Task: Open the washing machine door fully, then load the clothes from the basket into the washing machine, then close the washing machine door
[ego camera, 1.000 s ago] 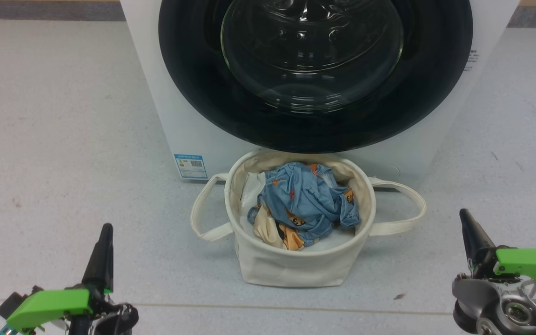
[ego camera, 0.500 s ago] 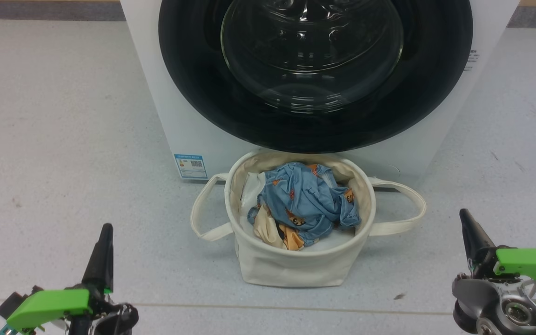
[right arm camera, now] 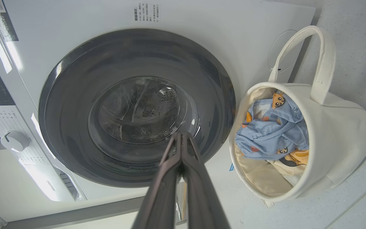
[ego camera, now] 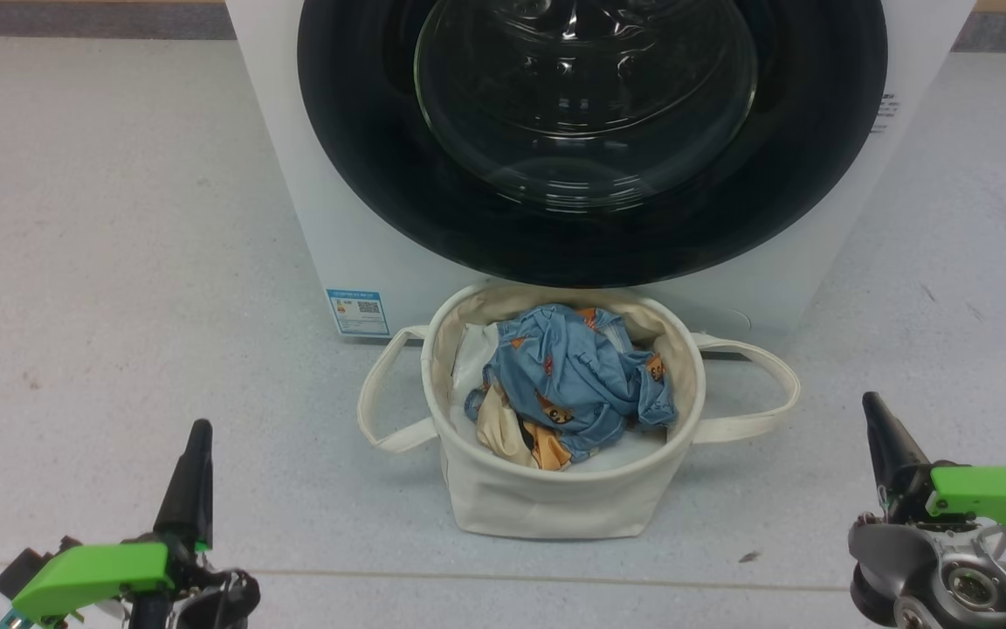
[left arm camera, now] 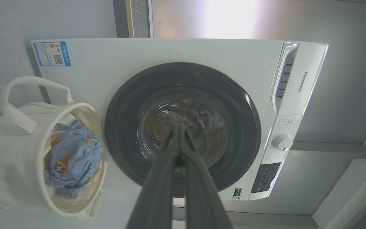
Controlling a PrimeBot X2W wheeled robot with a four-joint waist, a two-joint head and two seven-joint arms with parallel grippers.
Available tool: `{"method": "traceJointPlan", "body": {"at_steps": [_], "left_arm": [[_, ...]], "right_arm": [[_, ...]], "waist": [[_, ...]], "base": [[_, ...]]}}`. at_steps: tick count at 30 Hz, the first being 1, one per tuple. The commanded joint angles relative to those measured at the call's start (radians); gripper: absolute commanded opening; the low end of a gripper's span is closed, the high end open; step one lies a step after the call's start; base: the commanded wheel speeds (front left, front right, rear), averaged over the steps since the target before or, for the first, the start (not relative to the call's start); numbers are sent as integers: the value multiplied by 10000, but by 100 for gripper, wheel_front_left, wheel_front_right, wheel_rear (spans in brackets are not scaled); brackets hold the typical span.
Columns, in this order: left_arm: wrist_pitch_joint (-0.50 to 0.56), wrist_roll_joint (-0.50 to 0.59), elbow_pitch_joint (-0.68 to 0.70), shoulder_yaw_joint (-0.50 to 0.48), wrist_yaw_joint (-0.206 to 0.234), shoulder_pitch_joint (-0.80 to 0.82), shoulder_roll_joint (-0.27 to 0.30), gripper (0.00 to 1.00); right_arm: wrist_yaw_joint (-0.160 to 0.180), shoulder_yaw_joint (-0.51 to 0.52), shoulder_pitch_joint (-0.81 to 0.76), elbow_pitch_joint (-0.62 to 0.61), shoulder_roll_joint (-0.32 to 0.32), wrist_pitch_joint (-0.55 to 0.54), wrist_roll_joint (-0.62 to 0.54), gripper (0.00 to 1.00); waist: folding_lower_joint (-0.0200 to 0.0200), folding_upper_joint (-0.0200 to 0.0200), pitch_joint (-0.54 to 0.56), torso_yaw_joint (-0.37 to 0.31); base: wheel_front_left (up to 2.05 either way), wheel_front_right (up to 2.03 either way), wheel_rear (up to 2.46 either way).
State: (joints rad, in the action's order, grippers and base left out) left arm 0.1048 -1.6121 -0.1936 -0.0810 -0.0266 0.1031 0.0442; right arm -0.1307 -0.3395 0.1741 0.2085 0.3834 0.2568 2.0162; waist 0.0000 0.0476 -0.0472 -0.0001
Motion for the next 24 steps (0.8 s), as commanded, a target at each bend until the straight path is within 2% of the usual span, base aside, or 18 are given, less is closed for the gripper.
{"method": "traceJointPlan", "body": {"at_steps": [1,5,6,11,20,24], "left_arm": [[69,64,349,-366,16,255,67,0],[69,64,349,-366,16,255,67,0],[0,0,-15,4,0,-1,-2,100],[-26,3,-465,11,14,-33,-27,100],[-114,123,-678,0,-6,305,62,100],[-186,269,-783,42,-5,452,138,100]], "right_arm": [[0,-110,2,-347,259,49,13,0],[0,-110,2,-347,259,49,13,0],[0,-8,0,15,-10,0,0,100],[0,-113,-43,407,-202,1,-20,100],[0,-30,243,573,-343,-8,-200,100],[0,-44,372,545,-340,4,-595,100]], "waist": [[0,0,0,0],[0,0,0,0],[0,0,0,0],[0,-2,-11,6],[0,-33,32,78],[0,-26,23,97]], "base": [[0,0,0],[0,0,0],[0,0,0],[0,0,0],[0,0,0],[0,0,0]]}}
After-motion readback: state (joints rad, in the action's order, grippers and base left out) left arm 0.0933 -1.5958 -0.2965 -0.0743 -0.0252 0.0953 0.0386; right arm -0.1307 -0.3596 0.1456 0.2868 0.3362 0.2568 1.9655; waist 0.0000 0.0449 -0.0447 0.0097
